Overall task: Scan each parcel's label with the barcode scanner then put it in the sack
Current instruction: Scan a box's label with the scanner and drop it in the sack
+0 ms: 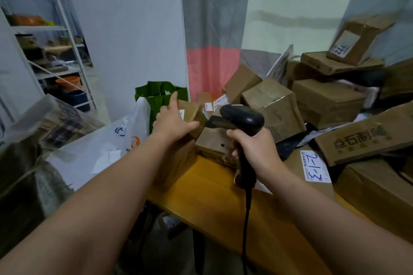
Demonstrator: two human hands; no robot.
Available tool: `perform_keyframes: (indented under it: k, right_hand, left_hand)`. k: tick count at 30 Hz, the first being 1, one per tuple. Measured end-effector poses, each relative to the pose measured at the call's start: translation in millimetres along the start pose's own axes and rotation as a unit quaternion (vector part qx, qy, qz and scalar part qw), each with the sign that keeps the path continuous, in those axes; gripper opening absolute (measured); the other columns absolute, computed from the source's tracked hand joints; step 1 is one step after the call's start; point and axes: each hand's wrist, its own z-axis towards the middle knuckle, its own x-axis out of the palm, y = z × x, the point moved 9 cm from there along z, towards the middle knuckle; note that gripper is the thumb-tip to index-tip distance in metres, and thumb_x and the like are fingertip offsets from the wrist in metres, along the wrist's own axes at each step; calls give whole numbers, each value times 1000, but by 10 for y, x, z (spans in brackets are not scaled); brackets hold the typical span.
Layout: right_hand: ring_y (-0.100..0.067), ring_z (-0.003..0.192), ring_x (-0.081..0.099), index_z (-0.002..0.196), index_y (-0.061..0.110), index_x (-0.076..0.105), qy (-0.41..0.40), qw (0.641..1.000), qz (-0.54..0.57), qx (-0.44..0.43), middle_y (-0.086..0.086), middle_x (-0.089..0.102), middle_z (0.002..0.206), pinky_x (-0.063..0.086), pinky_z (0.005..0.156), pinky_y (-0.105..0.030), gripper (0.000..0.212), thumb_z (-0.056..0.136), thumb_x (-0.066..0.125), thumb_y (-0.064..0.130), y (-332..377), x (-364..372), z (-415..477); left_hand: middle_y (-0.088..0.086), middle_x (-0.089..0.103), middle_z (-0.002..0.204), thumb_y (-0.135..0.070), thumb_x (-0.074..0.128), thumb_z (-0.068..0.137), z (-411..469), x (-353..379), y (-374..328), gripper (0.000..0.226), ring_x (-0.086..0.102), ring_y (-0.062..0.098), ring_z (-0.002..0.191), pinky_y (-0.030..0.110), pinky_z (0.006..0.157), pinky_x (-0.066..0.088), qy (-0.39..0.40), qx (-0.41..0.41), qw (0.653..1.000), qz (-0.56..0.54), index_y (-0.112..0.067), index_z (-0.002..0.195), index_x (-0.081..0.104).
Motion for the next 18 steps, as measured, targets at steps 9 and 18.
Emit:
perform_keyframes:
  k: [9, 18]
  right_hand:
    - [-12, 51, 57, 80, 8, 65, -6, 999, 29, -15, -6, 61, 62, 49, 62, -27, 9, 88, 66, 13, 157, -165, -245]
    - [-22, 90, 64, 106, 19, 66, -36, 994, 101, -9, -6, 67, 96, 56, 67, -26, 22, 85, 73, 18, 94, -637, -1048]
  left_hand:
    - [16, 31, 135, -46, 72, 74, -613, -717, -417, 97, 33, 33, 124, 44, 103, 36, -192, 86, 977, -38, -35, 150, 12]
    - [6, 22, 133, -44, 82, 65, -1961, -638, -690, 92, 32, 24, 125, 33, 105, 33, -131, 179, 965, -142, -44, 138, 25]
